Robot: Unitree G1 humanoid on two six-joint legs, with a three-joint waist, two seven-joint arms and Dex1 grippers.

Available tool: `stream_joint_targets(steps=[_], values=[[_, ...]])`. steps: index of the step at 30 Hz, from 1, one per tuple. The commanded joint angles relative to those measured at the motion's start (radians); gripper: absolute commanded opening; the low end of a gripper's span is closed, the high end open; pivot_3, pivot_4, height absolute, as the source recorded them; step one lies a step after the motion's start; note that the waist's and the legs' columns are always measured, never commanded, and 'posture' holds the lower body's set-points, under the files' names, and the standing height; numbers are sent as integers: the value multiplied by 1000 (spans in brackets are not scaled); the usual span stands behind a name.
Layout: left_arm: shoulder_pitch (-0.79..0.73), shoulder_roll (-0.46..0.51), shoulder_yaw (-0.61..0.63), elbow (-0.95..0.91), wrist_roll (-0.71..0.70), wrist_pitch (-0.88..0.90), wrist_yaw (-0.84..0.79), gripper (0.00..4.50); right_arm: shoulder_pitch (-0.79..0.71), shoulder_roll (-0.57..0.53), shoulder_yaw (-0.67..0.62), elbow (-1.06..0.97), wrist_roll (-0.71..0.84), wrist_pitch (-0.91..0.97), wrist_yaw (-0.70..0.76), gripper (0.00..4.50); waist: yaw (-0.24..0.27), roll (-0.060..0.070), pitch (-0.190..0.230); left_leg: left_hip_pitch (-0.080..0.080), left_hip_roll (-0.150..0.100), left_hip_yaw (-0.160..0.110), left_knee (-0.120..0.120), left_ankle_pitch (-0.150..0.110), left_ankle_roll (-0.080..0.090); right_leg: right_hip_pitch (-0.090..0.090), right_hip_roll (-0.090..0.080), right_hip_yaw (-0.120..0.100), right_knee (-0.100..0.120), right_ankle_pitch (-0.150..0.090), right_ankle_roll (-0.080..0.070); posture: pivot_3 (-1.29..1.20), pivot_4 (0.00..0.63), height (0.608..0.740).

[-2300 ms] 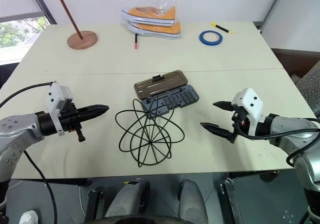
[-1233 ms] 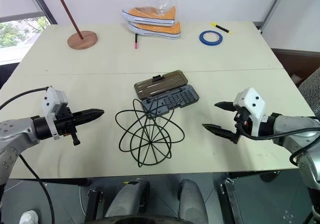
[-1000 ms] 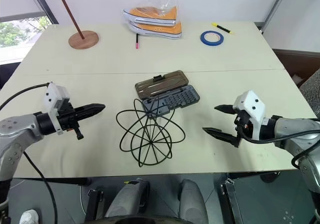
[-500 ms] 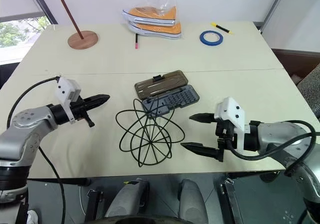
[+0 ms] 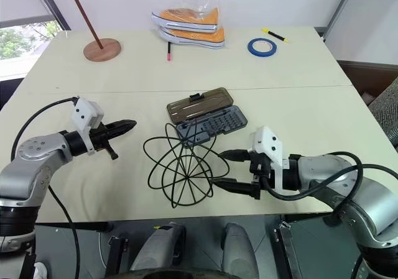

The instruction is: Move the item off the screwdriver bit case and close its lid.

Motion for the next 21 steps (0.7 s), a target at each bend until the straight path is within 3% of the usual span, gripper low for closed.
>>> stream_joint_targets(steps=[1, 3, 15, 21], values=[[-11, 15, 13, -10, 13, -22, -3, 0, -23, 12, 5, -8, -2, -14, -14, 1093, 0, 0, 0, 0, 0, 0, 0, 0, 0, 0, 0, 0, 0, 0, 0, 0, 150, 740], [-12, 15, 13, -6, 18, -25, -5, 0, -26, 14, 6, -11, -1, -11, -18, 51, 0, 0, 0, 0, 0, 0, 0, 0, 0, 0, 0, 0, 0, 0, 0, 0, 150, 740], [-32, -1, -6, 35, 46, -55, -6, 0, -28, -60, -59, -46, 77, 32, -3, 51, 1, 0, 0, 0, 0, 0, 0, 0, 0, 0, 0, 0, 0, 0, 0, 0, 150, 740], [-65, -18, -25, 76, 64, -78, -11, 0, -172, -163, -154, 15, 154, 35, 74, 51, 0, 1, 0, 0, 0, 1, 0, 0, 0, 0, 0, 0, 0, 0, 0, 0, 150, 740]])
